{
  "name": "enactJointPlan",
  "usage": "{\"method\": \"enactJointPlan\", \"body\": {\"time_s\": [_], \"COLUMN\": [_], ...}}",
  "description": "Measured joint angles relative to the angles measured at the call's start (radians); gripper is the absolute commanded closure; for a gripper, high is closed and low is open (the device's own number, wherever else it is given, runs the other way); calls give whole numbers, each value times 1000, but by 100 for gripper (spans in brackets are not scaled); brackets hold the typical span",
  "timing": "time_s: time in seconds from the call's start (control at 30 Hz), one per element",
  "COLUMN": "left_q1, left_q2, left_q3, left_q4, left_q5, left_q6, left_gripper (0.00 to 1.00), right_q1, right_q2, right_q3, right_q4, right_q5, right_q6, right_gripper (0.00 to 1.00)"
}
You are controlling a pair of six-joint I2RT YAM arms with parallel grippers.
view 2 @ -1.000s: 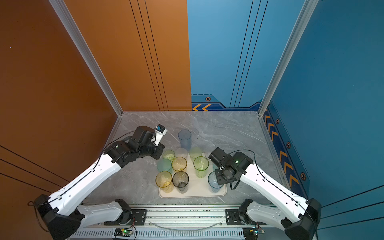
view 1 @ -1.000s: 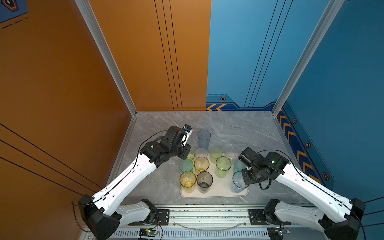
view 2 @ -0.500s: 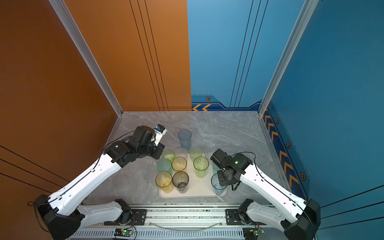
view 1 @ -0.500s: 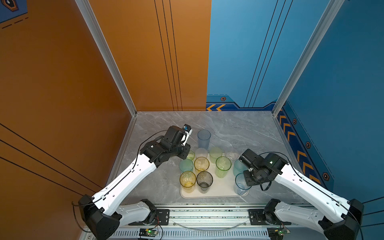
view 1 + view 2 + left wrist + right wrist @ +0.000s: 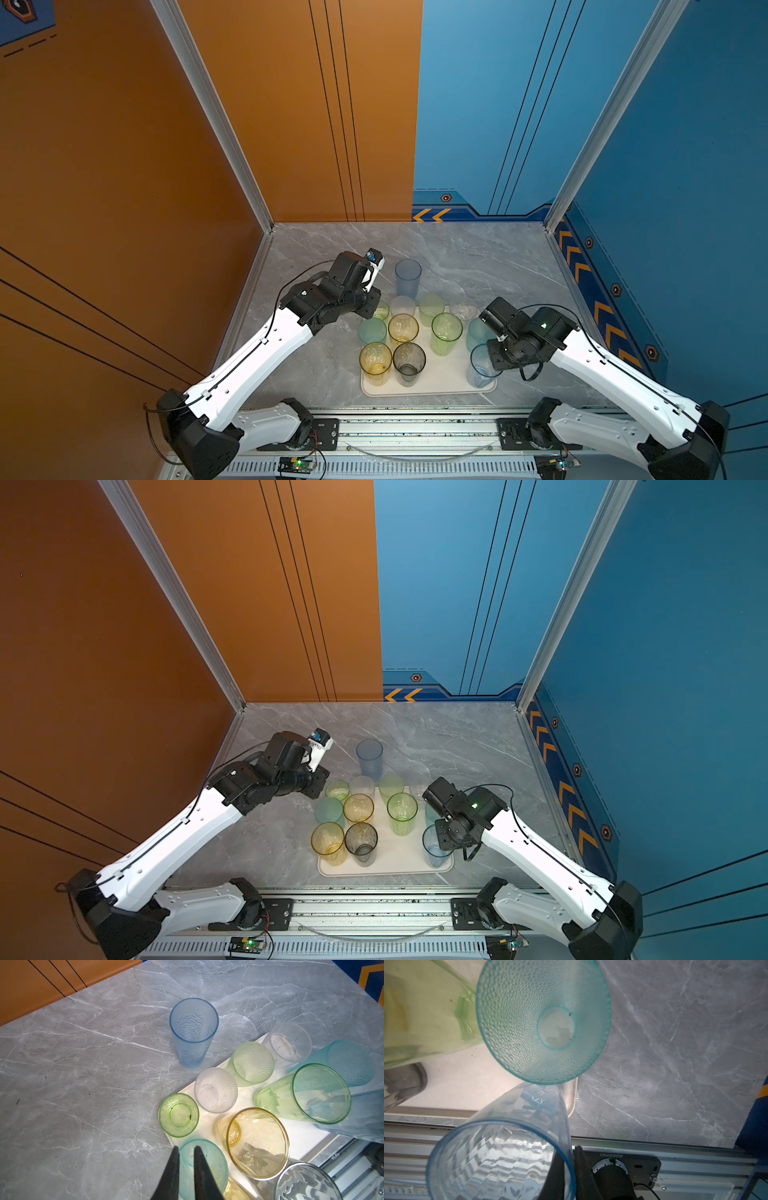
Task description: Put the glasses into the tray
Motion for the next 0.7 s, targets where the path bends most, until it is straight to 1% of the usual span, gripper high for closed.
{"method": "enactJointPlan", "body": {"time_s": [0.13,0.33,0.6,0.7], "left_q1": [0,0,0,0], "left_q2": [0,0,0,0], "left_q3": [0,0,0,0], "left_q4": [0,0,0,0], "left_q5": [0,0,0,0], "left_q6": [0,0,0,0], "left_gripper": [84,84,83,83], "right_q1": [0,0,0,-1], "right_q2": [-4,-17,-38,-39], "right_q3": [0,0,0,0], "right_q4": [8,12,16,16], "right_q5": [-1,-13,-16,-16], "right_q6": [-3,-13,-13,-13], "right_gripper": [81,73,70,67]}}
